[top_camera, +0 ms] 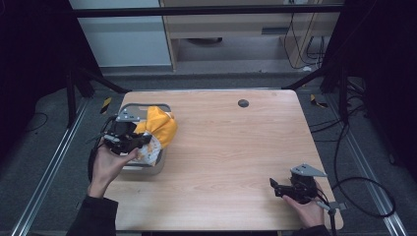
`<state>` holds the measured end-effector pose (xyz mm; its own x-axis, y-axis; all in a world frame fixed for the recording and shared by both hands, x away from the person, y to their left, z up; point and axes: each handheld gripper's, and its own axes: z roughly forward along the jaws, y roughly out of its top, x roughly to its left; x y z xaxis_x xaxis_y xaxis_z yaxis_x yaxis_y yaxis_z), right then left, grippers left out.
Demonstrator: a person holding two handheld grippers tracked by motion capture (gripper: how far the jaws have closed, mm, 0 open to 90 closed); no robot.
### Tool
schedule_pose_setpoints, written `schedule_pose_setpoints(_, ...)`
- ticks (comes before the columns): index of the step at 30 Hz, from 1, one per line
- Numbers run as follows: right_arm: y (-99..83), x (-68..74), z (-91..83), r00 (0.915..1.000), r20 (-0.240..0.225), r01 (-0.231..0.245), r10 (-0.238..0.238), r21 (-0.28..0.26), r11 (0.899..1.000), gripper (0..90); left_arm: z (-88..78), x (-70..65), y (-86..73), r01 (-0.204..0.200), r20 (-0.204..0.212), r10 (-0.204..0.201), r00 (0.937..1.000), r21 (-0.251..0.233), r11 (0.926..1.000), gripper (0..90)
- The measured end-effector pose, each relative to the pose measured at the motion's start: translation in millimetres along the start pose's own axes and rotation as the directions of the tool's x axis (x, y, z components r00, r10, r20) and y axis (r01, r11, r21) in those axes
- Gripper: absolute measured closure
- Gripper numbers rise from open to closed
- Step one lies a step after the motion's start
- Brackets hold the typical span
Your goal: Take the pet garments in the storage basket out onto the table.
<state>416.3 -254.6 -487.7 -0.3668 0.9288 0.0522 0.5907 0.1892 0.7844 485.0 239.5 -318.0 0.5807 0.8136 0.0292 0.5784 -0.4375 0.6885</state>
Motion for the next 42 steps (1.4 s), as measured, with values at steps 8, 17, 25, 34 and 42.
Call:
schedule_pose_setpoints(8,0.0,-0.1,0.1,1.0,0.0,0.001,-0.001,0.001,1.0,11.8,-1.3,-14.3,2.9,-0.037,0.032,0.037,0.9988,0.009,0.9993,82.0)
schedule_pose_setpoints(17,0.0,0.0,-0.1,1.0,0.0,0.0,0.0,0.0,1.0,11.8,-1.4,-32.3,10.3,-0.084,0.065,0.083,0.9944,0.006,0.9964,82.0)
schedule_pose_setpoints(25,-0.2,-0.6,0.2,0.9999,0.005,0.01,-0.01,-0.004,1.0,11.8,3.3,-44.6,14.7,-0.111,0.081,0.11,0.9907,0.011,0.9938,82.0)
schedule_pose_setpoints(34,-0.3,-0.6,0.1,0.9999,0.005,0.01,-0.01,-0.003,1.0,11.8,11.1,-55.9,17.4,-0.127,0.108,0.125,0.9862,0.012,0.9918,81.9)
schedule_pose_setpoints(42,-0.3,-0.6,0.1,0.9999,0.003,0.01,-0.01,-0.003,1.0,11.8,15.2,-67.5,21.9,-0.152,0.129,0.149,0.9804,0.013,0.9883,82.0)
